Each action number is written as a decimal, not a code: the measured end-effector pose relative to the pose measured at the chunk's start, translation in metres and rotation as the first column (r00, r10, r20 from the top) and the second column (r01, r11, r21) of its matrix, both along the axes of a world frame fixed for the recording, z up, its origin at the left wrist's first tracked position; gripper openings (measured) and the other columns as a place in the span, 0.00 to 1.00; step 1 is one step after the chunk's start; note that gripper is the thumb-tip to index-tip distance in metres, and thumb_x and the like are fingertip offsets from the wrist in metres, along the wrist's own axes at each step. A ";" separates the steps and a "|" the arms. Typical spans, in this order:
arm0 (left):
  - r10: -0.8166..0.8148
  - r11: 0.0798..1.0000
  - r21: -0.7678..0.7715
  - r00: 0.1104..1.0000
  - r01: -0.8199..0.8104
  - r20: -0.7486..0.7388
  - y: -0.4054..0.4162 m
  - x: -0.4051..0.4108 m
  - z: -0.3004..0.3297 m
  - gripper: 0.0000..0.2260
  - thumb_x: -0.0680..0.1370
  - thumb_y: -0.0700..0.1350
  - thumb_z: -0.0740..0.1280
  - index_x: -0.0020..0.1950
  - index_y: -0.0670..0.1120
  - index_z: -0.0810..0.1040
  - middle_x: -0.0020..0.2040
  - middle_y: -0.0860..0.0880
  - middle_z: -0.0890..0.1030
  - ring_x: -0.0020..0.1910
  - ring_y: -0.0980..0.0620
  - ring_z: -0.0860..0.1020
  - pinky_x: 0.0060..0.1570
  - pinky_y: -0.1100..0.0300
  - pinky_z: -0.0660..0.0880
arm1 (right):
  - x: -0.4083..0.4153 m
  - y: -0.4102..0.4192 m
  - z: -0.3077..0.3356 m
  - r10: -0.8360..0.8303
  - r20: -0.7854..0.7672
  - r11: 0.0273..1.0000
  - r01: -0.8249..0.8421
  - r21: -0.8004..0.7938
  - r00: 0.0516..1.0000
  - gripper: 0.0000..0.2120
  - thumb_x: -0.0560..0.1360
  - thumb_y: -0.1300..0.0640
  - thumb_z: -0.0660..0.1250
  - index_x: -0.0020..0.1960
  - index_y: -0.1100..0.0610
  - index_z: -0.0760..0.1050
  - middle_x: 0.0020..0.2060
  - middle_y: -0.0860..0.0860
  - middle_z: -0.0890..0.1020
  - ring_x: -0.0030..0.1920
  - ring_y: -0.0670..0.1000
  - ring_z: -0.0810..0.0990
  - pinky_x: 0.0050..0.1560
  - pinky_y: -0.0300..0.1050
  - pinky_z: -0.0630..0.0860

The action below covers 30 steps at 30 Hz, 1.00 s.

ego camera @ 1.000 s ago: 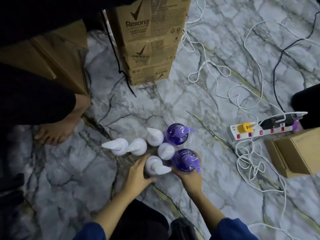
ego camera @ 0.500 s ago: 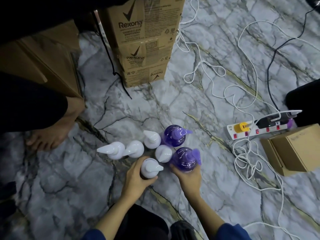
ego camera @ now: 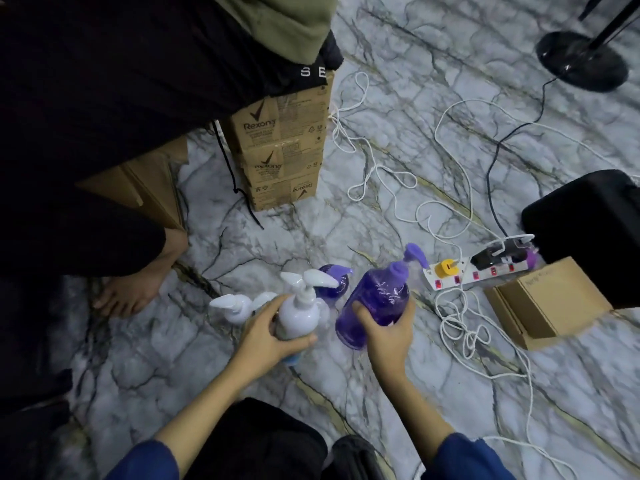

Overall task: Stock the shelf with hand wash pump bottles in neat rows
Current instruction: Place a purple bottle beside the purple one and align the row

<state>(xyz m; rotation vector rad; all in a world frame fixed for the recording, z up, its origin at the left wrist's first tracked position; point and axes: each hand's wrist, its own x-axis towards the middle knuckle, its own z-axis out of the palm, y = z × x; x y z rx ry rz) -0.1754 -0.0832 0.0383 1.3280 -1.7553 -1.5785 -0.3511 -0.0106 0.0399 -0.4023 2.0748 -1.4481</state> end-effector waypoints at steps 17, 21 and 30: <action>0.261 0.784 -0.399 0.835 -0.476 -0.485 0.010 0.011 0.256 0.33 0.67 0.48 0.75 0.67 0.63 0.63 0.67 0.61 0.71 0.60 0.65 0.74 0.54 0.72 0.70 | 0.052 -0.027 0.255 0.183 -0.213 0.751 -0.277 -0.600 0.960 0.39 0.59 0.44 0.74 0.65 0.27 0.61 0.67 0.41 0.72 0.66 0.43 0.72 0.68 0.52 0.69; 0.337 0.640 -0.490 0.789 -0.592 -0.513 0.031 0.053 0.309 0.32 0.65 0.57 0.72 0.66 0.68 0.63 0.63 0.71 0.71 0.60 0.65 0.74 0.58 0.65 0.72 | 0.090 -0.026 0.310 0.282 -0.286 0.612 -0.402 -0.681 0.916 0.41 0.64 0.53 0.78 0.70 0.37 0.61 0.58 0.23 0.71 0.60 0.30 0.71 0.63 0.41 0.69; 0.518 0.215 -0.624 0.630 -0.751 -0.579 0.085 0.160 0.429 0.32 0.72 0.48 0.74 0.69 0.64 0.61 0.63 0.65 0.71 0.58 0.71 0.73 0.58 0.69 0.72 | 0.196 -0.013 0.420 0.467 -0.400 0.377 -0.587 -0.717 0.789 0.40 0.64 0.46 0.76 0.69 0.31 0.59 0.47 0.21 0.71 0.53 0.35 0.75 0.63 0.40 0.69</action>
